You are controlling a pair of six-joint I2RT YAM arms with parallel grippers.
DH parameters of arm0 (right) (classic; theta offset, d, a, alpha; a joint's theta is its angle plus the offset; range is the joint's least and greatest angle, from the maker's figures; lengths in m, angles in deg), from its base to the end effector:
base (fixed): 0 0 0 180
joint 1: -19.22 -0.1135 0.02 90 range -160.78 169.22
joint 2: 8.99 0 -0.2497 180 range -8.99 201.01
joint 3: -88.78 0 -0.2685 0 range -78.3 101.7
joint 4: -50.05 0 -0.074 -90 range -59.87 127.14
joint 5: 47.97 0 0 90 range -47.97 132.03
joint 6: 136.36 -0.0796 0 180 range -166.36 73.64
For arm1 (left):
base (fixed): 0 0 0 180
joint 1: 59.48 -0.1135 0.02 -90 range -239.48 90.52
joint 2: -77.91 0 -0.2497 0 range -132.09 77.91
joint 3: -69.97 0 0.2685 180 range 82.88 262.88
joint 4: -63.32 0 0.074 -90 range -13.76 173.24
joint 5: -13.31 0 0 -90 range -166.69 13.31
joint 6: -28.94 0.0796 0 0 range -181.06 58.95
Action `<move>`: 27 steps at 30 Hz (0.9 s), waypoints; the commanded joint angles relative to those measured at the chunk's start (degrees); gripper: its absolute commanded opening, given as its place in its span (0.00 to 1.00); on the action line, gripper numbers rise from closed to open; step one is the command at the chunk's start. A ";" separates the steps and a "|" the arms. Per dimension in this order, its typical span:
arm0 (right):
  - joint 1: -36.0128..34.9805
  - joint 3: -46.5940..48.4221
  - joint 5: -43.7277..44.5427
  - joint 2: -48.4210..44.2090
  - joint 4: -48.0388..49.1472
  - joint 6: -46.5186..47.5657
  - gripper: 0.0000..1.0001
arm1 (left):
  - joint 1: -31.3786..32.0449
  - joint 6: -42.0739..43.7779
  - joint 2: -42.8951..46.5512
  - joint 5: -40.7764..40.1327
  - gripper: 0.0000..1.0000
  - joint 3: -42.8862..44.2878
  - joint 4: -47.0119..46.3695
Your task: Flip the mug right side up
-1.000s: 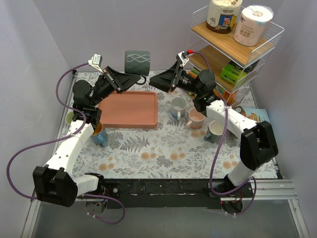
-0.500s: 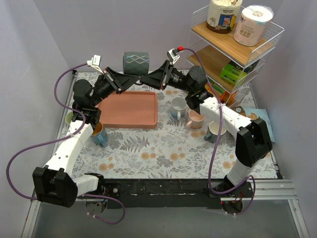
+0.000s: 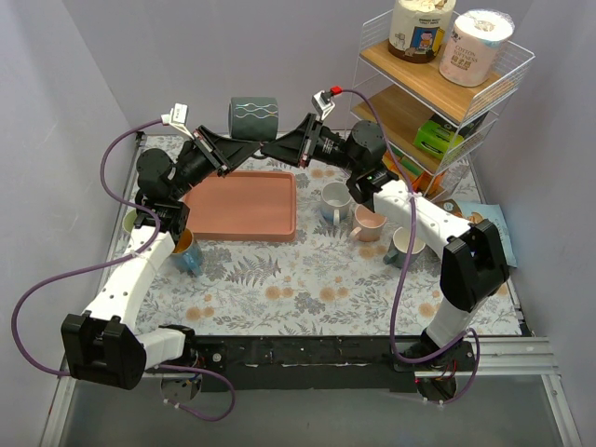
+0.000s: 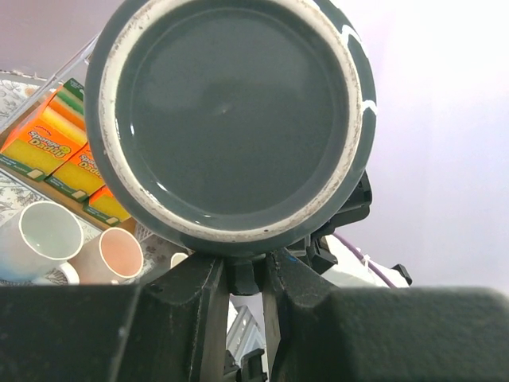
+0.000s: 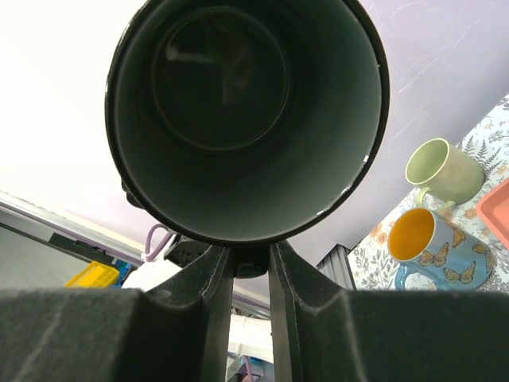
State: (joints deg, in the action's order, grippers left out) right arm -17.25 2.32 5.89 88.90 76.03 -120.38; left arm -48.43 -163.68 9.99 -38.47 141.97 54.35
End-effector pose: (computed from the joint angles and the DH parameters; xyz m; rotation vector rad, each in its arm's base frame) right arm 0.3344 0.3056 0.3914 -0.1880 1.5577 1.9738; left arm 0.3115 -0.1110 0.3948 -0.6660 1.6297 -2.0058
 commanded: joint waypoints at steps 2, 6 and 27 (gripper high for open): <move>-1.85 3.93 0.80 0.37 -1.54 3.00 0.29 | 1.34 1.38 1.83 0.11 0.00 1.56 -3.25; -2.20 4.37 2.39 0.37 -1.72 3.01 0.02 | 1.52 1.99 2.18 -0.42 0.00 1.12 -2.90; -2.73 1.38 8.19 -4.19 2.15 4.41 0.01 | 1.78 2.61 3.23 -0.78 0.49 -1.70 -0.79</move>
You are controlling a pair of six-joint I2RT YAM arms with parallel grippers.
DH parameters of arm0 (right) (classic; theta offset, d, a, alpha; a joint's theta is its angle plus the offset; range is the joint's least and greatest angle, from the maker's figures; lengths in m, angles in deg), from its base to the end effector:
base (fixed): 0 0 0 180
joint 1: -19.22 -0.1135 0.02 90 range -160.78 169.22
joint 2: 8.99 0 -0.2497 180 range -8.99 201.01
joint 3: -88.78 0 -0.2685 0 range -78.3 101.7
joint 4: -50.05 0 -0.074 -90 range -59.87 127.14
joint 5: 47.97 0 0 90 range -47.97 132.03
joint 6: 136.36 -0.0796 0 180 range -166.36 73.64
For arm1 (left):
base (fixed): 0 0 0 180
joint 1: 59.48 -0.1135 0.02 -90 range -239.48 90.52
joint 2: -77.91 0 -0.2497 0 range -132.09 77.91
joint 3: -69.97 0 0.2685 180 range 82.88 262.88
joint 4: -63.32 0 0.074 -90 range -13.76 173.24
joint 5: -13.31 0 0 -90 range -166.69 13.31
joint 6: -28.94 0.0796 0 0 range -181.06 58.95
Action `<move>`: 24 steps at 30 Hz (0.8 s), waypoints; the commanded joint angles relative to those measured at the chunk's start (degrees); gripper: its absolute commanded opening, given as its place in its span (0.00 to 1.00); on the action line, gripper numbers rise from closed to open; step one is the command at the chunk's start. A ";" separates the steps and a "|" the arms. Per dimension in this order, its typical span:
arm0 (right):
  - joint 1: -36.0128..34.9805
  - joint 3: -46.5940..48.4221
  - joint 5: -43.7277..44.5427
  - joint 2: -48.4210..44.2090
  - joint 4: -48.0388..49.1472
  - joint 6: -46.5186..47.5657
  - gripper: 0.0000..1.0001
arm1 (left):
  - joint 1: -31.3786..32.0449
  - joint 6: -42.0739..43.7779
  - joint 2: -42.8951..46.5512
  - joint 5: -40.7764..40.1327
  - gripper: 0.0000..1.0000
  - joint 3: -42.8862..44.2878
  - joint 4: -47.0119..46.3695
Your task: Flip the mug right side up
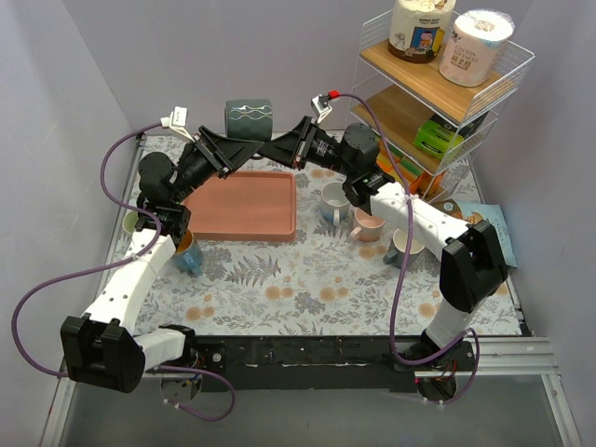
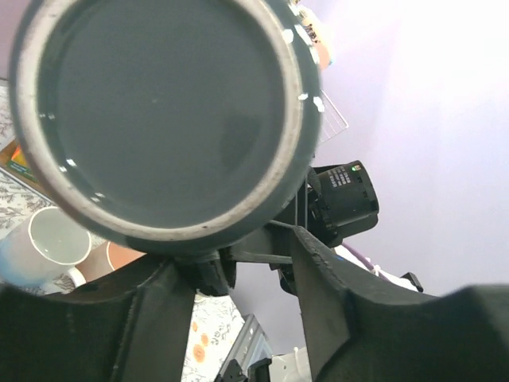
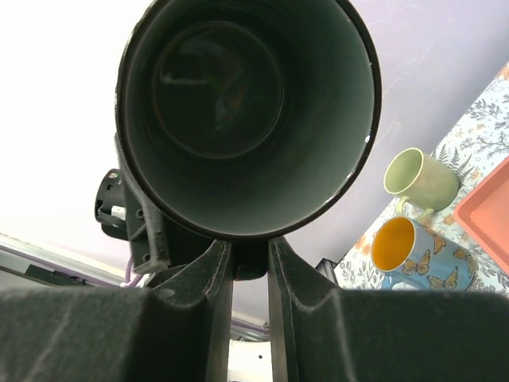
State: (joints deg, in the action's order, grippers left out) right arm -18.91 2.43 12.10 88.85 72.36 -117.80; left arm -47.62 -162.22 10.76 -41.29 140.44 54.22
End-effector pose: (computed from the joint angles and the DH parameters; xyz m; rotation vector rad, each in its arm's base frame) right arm 0.3355 0.3139 0.3857 -0.0990 1.5797 1.9026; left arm 0.3103 -0.1123 0.3890 -0.6826 1.6087 -1.9713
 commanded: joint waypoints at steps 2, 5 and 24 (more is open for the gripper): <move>-0.98 1.01 1.90 -4.15 6.17 1.74 0.01 | 0.97 1.15 2.56 1.87 0.50 -0.34 -0.65; -0.98 0.31 1.98 -4.41 7.14 1.39 0.01 | 0.97 1.58 2.55 1.52 0.60 -0.34 0.31; 2.27 -1.28 0.76 -5.47 10.66 -0.46 0.01 | 0.97 14.24 10.55 -9.02 0.89 -0.61 22.88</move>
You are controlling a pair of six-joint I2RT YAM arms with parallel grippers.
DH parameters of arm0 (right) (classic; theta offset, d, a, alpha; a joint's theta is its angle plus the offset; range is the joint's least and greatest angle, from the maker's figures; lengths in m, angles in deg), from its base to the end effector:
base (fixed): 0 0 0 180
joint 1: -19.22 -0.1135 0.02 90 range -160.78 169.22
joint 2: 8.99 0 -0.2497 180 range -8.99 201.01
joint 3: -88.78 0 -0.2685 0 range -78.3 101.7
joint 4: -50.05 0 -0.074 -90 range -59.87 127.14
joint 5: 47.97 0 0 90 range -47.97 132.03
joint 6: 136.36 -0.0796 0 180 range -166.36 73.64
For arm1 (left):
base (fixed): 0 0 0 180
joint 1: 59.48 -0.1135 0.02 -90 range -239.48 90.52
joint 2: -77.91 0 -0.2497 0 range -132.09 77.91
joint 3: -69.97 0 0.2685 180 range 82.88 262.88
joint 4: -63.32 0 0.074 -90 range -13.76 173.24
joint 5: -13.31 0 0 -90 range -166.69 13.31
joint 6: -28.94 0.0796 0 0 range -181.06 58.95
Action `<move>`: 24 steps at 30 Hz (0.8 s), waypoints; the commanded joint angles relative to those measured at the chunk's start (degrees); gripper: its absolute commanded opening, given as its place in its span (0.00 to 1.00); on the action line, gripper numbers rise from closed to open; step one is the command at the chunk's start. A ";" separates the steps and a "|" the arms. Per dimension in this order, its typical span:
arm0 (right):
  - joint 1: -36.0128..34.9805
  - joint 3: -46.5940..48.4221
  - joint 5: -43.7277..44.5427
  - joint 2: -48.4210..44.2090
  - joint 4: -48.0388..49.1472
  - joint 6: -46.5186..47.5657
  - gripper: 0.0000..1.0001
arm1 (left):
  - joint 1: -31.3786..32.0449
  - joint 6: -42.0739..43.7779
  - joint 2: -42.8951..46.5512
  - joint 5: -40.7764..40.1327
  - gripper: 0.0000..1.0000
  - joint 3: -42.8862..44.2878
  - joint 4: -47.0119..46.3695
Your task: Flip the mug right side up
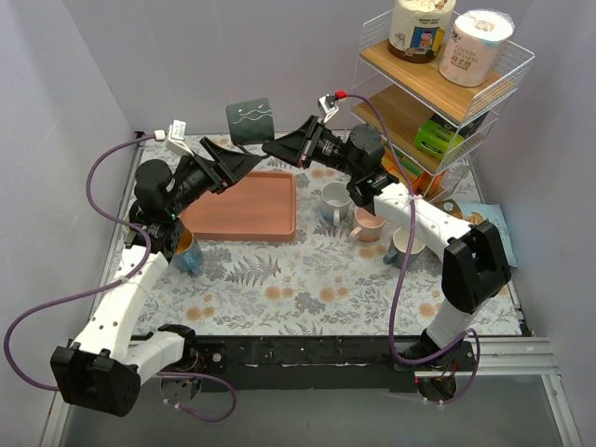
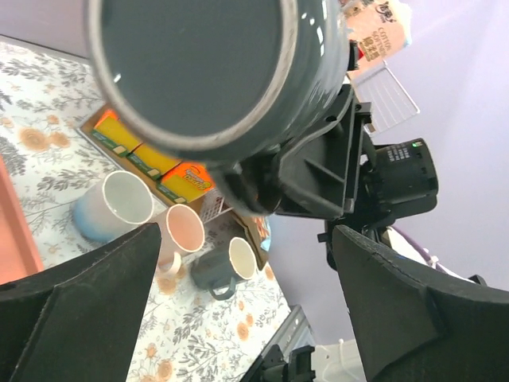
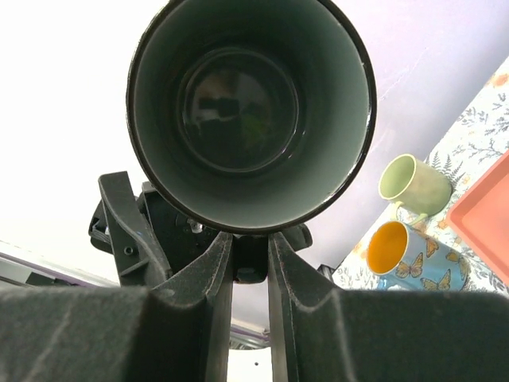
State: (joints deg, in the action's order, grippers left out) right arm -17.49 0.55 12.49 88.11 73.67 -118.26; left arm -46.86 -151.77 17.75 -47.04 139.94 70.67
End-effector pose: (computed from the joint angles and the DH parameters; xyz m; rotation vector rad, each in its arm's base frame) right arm 0.3407 0.3030 0.3813 -0.0672 1.5708 1.8871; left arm 0.2874 -0.1047 0.3820 -0.7395 1.6926 -1.7501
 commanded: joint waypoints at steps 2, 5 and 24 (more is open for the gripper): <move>0.85 1.39 -0.25 -4.81 7.34 2.54 0.01 | 0.21 4.49 4.52 -5.99 0.89 0.51 8.10; 0.94 0.09 -1.13 -6.30 3.55 6.06 0.01 | 0.21 6.86 6.28 -12.91 0.91 3.74 12.14; 1.11 -19.51 -14.76 -6.40 24.52 -14.40 0.01 | 0.12 13.37 -3.81 -27.80 0.93 27.48 31.65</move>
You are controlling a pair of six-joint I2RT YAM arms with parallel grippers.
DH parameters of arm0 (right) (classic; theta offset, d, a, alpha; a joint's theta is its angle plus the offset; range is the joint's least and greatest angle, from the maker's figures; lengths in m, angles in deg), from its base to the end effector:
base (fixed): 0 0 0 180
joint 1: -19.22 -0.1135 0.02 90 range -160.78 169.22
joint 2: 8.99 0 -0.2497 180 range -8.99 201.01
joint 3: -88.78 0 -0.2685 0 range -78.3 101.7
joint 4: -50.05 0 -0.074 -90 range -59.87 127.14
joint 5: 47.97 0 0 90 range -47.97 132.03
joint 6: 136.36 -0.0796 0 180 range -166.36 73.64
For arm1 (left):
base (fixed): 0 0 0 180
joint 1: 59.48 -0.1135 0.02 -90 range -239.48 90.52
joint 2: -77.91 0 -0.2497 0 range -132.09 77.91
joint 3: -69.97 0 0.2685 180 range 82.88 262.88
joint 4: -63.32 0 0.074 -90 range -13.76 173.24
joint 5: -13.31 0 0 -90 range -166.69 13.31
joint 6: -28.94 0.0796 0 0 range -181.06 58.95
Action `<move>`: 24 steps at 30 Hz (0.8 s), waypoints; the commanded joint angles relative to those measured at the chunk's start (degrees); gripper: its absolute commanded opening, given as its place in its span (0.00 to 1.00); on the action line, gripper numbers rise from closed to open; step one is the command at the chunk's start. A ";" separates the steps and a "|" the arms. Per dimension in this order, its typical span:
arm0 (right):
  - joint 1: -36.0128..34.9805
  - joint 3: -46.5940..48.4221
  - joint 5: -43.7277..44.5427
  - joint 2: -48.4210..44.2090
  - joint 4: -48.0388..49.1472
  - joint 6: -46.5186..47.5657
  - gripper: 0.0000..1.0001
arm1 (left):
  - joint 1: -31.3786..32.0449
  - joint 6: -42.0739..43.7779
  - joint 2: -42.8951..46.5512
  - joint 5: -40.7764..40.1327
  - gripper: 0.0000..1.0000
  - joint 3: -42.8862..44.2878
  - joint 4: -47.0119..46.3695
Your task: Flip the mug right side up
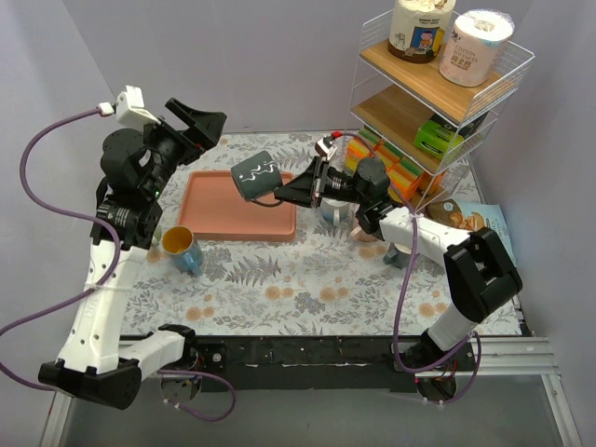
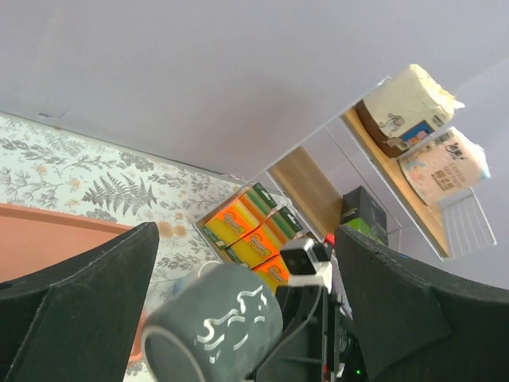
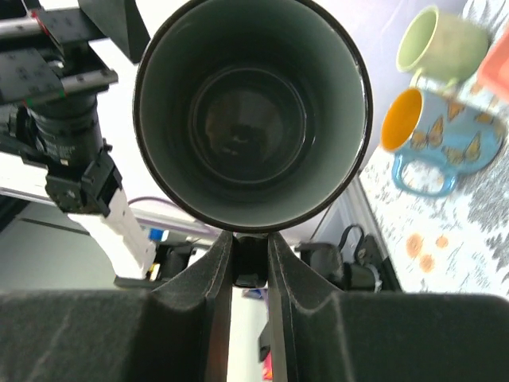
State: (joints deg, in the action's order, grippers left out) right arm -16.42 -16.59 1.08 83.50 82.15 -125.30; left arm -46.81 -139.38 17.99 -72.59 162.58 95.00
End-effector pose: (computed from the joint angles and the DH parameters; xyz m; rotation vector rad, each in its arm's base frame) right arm 0.3080 0.2850 0.3136 -0.1229 1.7614 2.0430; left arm 0.2663 -0.0657 0.4773 -0.8733 1.4685 -1.2822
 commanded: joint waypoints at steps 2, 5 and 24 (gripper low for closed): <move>0.04 -5.18 -4.05 -0.56 18.69 -11.58 0.01 | 0.08 0.54 -5.81 -2.08 0.93 7.74 9.35; -0.04 -7.39 -4.66 0.85 22.92 -14.75 0.01 | 0.08 -0.16 -7.14 -0.77 0.93 8.02 10.33; -2.24 0.16 -6.34 4.45 -18.46 28.47 0.01 | 0.08 -1.65 -14.70 3.81 0.92 15.04 16.22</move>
State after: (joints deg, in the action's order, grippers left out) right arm -17.62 -21.68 -4.82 87.89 68.77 -108.73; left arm -46.81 -140.78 3.63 -70.91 175.39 108.79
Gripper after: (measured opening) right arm 0.258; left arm 0.925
